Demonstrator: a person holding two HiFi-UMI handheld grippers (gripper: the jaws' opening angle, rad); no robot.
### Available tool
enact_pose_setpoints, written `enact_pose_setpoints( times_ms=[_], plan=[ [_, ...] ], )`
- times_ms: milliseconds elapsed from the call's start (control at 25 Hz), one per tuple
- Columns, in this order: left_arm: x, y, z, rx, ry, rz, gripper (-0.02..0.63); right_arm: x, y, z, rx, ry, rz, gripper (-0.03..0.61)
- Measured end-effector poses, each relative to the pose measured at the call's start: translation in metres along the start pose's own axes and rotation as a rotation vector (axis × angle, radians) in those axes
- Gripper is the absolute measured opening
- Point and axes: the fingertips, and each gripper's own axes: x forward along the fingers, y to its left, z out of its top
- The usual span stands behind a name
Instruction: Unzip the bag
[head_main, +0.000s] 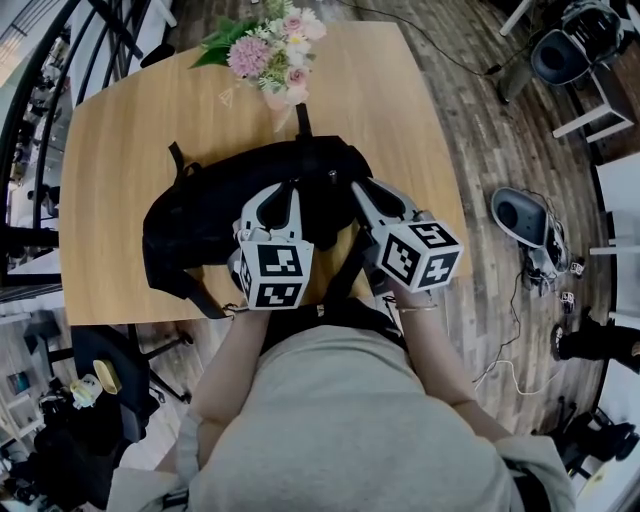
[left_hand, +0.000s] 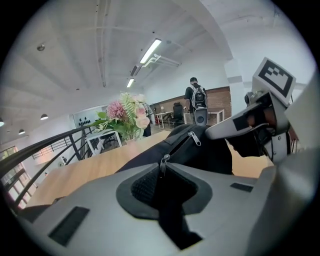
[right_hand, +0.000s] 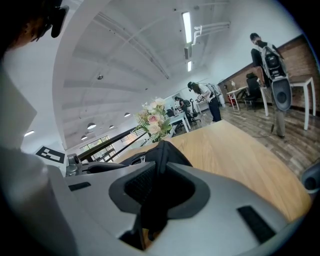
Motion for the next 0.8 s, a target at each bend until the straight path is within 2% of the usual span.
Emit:
enact_pose_setpoints(
  times_ms=[400, 680, 800],
  plan=[
    [-0.017, 0.000, -0.002, 0.032, -0.001, 0.032, 0.037, -0.002, -0.002, 0.000, -0.001, 0.008, 0.003, 0.072],
    [-0.026, -0.007, -0.006, 0.126, 0.009, 0.023, 0.023, -0.004, -0.001, -0.002, -0.005, 0.012, 0.020, 0.072],
    [-0.030, -0.009, -0.007, 0.206, 0.016, 0.026, 0.020, -0.005, -0.001, -0.002, -0.004, 0.015, 0.026, 0.071]
  ],
)
